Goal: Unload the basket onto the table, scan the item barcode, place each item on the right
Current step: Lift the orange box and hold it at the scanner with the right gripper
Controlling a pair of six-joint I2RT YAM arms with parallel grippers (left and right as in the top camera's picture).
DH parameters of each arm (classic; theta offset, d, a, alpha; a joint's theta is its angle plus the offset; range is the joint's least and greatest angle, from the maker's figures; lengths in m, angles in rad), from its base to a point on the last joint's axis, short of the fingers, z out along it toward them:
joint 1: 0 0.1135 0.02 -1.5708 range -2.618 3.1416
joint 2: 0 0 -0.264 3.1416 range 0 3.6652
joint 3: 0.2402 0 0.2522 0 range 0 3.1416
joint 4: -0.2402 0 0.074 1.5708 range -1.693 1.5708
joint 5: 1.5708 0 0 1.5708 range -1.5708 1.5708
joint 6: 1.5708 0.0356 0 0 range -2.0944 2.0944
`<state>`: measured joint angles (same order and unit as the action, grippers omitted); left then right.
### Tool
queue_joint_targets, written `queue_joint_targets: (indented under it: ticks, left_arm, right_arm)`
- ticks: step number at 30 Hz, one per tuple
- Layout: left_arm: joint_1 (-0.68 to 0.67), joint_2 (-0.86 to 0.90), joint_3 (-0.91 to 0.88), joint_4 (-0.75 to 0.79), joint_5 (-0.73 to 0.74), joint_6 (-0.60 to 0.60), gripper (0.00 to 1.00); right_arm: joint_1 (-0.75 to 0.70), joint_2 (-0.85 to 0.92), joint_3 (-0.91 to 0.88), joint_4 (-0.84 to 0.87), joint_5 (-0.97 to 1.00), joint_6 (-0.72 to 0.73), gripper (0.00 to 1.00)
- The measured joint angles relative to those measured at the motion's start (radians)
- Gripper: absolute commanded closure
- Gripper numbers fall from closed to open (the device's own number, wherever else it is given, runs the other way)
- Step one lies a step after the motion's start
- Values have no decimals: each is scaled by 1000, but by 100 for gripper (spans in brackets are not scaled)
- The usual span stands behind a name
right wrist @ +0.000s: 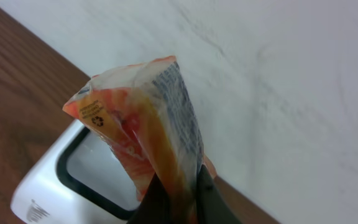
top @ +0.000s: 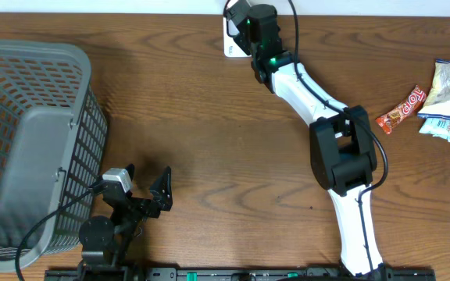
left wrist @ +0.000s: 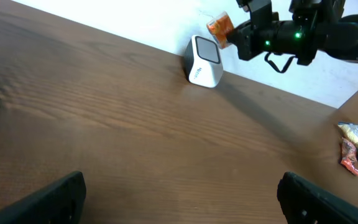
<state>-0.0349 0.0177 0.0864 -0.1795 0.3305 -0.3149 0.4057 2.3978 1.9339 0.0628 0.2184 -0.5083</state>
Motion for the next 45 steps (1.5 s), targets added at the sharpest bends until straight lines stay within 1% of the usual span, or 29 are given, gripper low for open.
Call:
queue_joint_targets:
  ticks: [7, 12, 20, 27, 33, 39, 45]
  left_arm:
    - [0, 0, 0, 0, 0, 0, 2]
    - [0, 0, 0, 0, 0, 0, 2]
    - [0, 0, 0, 0, 0, 0, 2]
    - [0, 0, 0, 0, 0, 0, 2]
    - [0, 0, 0, 0, 0, 0, 2]
    - [0, 0, 0, 0, 0, 0, 2]
    - [0, 0, 0, 0, 0, 0, 2]
  right_arm:
    - [8, 2, 13, -40, 8, -78, 99]
    - [9, 18, 14, 6, 39, -119, 99]
    - [9, 35, 14, 6, 53, -190, 99]
    - [9, 50, 14, 33, 60, -220, 99]
    - [9, 50, 14, 39, 64, -287, 99]
    - [9, 63, 15, 114, 66, -313, 99]
    - [10, 110, 16, 142, 71, -317, 99]
